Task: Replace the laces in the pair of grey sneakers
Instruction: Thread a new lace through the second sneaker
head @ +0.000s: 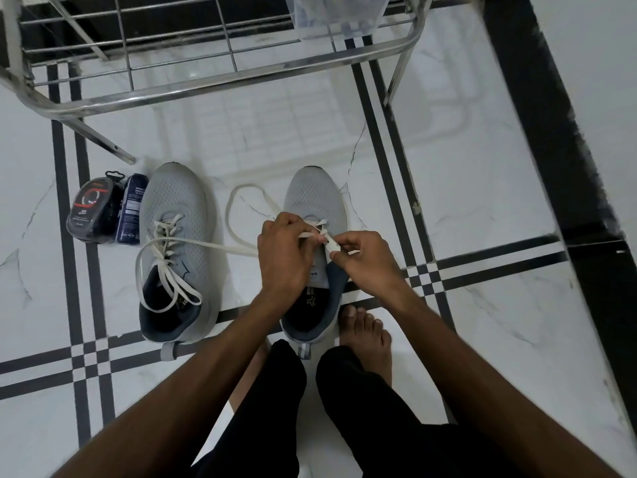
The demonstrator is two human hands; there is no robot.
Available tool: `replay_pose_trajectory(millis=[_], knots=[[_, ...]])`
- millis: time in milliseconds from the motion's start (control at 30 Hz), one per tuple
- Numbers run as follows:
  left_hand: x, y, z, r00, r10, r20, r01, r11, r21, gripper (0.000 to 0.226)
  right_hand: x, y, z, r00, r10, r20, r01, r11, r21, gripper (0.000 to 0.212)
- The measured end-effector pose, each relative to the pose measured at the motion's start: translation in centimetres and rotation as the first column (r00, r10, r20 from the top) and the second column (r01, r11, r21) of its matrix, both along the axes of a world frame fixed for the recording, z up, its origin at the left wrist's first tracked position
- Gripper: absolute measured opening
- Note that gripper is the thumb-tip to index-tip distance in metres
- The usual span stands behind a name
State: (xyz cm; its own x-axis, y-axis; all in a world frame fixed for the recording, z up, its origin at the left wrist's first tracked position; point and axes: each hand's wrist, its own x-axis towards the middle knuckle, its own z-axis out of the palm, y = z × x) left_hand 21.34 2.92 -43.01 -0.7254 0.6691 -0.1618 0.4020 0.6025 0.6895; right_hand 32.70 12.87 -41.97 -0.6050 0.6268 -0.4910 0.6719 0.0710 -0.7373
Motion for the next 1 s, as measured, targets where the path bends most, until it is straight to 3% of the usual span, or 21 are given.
replay_pose_trajectory(millis=[300, 600, 1000], knots=[[0.31, 0.59, 0.33, 0.968, 0.134, 0.212, -0.146, 0.988, 0.04, 0.004, -0.19, -0.04, -0.08, 1.0, -0.017, 0.012, 0.017, 1.0, 0.013, 0.016], [0.35, 0.52, 0.51, 0.996, 0.091, 0.01, -0.09, 0.992, -0.086, 0.017, -0.27, -0.36, 0.19, 0.999, -0.025, 0.033, 0.024, 1.0, 0.019, 0.018], [0.15, 0.42, 0.8, 0.988, -0.046, -0.147, 0.025, 0.99, -0.137, 0.01, -0.24, -0.96, 0.67, 0.997, -0.06, 0.048, 0.058, 0.998, 0.031, 0.02]])
